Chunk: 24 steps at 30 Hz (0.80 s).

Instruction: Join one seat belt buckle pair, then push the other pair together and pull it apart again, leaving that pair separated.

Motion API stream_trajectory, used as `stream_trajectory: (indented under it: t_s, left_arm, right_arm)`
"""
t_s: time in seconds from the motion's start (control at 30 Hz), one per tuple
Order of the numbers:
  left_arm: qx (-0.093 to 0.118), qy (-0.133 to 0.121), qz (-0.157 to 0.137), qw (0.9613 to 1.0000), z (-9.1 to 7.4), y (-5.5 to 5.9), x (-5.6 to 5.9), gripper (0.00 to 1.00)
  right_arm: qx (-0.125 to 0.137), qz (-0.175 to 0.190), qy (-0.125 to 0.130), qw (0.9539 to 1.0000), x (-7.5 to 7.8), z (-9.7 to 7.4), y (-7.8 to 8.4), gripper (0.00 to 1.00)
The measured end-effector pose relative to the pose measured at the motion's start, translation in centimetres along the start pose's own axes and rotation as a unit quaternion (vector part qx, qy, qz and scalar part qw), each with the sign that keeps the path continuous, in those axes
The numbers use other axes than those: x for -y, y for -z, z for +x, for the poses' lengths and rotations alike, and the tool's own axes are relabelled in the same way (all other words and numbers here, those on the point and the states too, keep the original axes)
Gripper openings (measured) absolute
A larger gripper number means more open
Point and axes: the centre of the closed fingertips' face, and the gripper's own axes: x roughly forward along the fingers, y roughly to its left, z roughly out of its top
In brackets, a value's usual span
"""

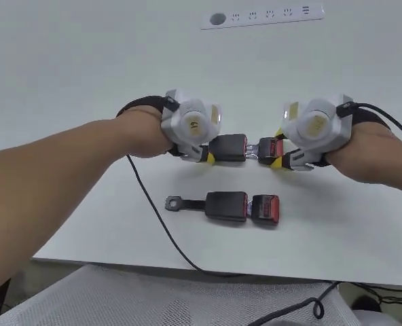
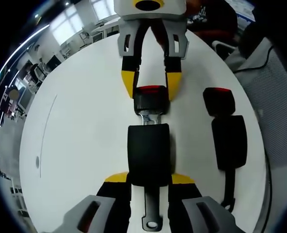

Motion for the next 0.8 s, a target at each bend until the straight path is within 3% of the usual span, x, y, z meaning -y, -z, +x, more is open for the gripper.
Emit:
stream_trajectory:
  t_s: [0.3, 0.8]
  left_arm:
    - [-0.009, 0.001, 0.01, 0.9999, 0.2, -0.1, -0.1, 0.28]
    - [-0.009, 0.002, -0.006, 0.9999, 0.2, -0.1, -0.1, 0.27]
  right_arm:
    - [0.004, -0.009, -0.001, 0.9999, 0.1, 0.1, -0.5, 0.31]
    - [0.014, 0.008, 0.006, 0.9999, 0.3, 0.8, -1.1, 0.29]
